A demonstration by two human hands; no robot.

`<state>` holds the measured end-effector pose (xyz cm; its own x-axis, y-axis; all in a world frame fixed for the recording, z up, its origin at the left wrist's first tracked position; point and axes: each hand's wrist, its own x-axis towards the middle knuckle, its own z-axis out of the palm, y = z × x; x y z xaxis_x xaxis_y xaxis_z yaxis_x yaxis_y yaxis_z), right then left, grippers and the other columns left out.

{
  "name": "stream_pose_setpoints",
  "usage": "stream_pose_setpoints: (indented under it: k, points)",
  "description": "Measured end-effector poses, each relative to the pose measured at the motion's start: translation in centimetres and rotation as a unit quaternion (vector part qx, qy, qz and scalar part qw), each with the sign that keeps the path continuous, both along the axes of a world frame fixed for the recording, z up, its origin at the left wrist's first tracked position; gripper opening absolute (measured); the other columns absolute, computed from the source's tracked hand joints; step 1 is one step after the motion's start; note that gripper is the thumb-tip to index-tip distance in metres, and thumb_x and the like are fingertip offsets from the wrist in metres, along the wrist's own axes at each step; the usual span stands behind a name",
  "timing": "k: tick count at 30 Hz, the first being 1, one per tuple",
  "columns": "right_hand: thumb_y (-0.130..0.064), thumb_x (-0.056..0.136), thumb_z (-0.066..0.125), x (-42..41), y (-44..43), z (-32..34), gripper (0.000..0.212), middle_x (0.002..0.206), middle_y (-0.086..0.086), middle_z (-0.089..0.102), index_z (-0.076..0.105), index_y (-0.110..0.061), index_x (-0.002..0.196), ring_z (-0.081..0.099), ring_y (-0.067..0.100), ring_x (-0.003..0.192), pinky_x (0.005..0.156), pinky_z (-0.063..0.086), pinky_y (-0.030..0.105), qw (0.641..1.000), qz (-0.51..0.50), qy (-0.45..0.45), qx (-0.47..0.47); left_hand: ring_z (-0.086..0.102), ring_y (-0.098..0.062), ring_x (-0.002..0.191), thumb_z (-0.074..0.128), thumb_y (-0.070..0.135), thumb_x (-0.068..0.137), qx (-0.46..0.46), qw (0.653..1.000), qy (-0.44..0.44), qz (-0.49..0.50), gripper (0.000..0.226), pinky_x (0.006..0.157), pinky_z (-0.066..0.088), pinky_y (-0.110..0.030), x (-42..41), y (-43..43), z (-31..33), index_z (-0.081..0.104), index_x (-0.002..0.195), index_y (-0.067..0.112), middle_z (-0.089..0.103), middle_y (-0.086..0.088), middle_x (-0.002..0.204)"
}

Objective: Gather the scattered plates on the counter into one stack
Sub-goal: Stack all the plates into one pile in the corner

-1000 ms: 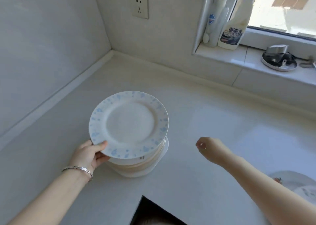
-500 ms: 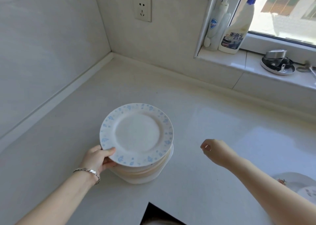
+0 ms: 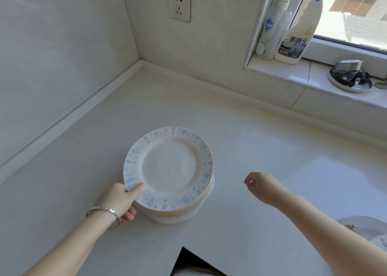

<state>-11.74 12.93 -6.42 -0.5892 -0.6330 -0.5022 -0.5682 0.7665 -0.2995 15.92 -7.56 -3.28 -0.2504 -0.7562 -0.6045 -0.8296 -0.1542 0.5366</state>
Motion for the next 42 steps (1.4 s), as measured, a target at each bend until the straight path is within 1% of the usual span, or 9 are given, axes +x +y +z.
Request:
stream_pose_setpoints:
  k: [9,13,16,19,24,28,35,39,42]
  points:
    - [-0.021,0.093,0.042,0.8,0.4,-0.9,0.028,0.114,0.003,0.065,0.061,-0.018,0.113,0.058,0.018,0.082,0.078,0.051,0.029,1.000,0.000,-0.012,0.010,0.066,-0.028,0.062,0.037,0.051,0.092,-0.158,0.976,-0.113,-0.094,0.050,0.059,0.046,-0.030,0.1,-0.8,-0.6,0.053,0.066,0.012,0.063,-0.008,0.062]
    - [-0.022,0.093,0.042,1.0,1.5,-1.1,0.027,0.112,0.002,0.065,0.062,-0.020,0.110,0.064,0.022,0.092,0.079,0.051,0.030,0.999,-0.020,-0.023,0.025,0.064,-0.029,0.088,0.029,0.051,0.094,-0.275,0.898,-0.271,-0.209,0.050,0.065,0.037,-0.026,-1.1,-0.3,1.2,0.062,0.098,0.014,0.068,-0.008,0.092]
    - [-0.022,0.092,0.042,0.6,3.1,-0.9,0.026,0.110,0.001,0.066,0.062,-0.021,0.108,0.063,0.022,0.090,0.080,0.052,0.030,0.999,-0.044,-0.020,0.022,0.065,-0.031,0.088,0.039,0.041,0.094,-0.347,0.873,-0.224,-0.258,0.035,0.063,0.034,-0.025,-3.9,0.8,3.4,0.059,0.079,0.017,0.070,-0.009,0.089]
    - [-0.022,0.092,0.043,-0.1,5.6,-0.4,0.025,0.110,0.002,0.067,0.062,-0.020,0.108,0.058,0.020,0.083,0.079,0.051,0.029,0.998,-0.063,-0.017,0.021,0.045,-0.026,0.058,0.050,0.034,0.091,-0.278,0.918,-0.030,-0.280,0.043,0.054,0.029,-0.028,-7.9,3.6,4.0,0.035,0.053,0.018,0.046,0.000,0.052]
    - [-0.020,0.092,0.044,-2.6,12.4,1.1,0.025,0.108,0.000,0.068,0.063,-0.019,0.108,0.058,0.019,0.085,0.079,0.048,0.028,0.993,-0.120,0.002,0.010,0.051,-0.020,0.061,0.051,0.030,0.090,-0.140,0.911,0.105,-0.374,0.024,0.064,0.040,-0.029,-16.8,12.3,2.4,0.042,0.068,0.025,0.049,0.007,0.057]
    - [-0.019,0.092,0.044,-5.2,20.7,2.4,0.021,0.092,0.000,0.065,0.064,-0.022,0.100,0.058,0.019,0.088,0.078,0.045,0.029,0.984,-0.178,0.023,-0.004,0.060,-0.022,0.069,0.048,0.025,0.089,-0.030,0.893,0.098,-0.438,0.008,0.073,0.050,-0.031,-22.4,20.9,0.1,0.048,0.083,0.019,0.059,0.002,0.068]
    - [-0.017,0.091,0.045,-8.6,35.9,2.6,0.026,0.108,0.005,0.068,0.065,-0.014,0.109,0.058,0.020,0.088,0.078,0.047,0.028,0.960,-0.280,0.029,0.004,0.059,-0.027,0.081,0.047,0.016,0.085,0.082,0.871,0.002,-0.485,0.013,0.072,0.042,-0.026,-28.5,36.2,-5.6,0.055,0.078,0.024,0.061,-0.012,0.091]
    - [-0.018,0.090,0.047,-9.8,41.9,1.9,0.026,0.105,0.004,0.070,0.067,-0.015,0.106,0.064,0.021,0.094,0.080,0.049,0.030,0.952,-0.306,0.016,0.015,0.057,-0.027,0.107,0.054,0.016,0.086,0.084,0.919,-0.003,-0.385,0.011,0.093,0.044,-0.029,-31.1,41.7,-7.1,0.055,0.096,0.014,0.057,-0.012,0.109]
    - [-0.017,0.089,0.048,-10.6,45.1,1.4,0.025,0.097,0.003,0.071,0.067,-0.014,0.105,0.061,0.018,0.083,0.075,0.047,0.028,0.947,-0.320,0.006,0.016,0.060,-0.031,0.106,0.058,0.013,0.083,0.103,0.951,-0.007,-0.292,0.036,0.084,0.047,-0.031,-32.2,43.9,-7.9,0.053,0.116,-0.001,0.062,-0.019,0.107]
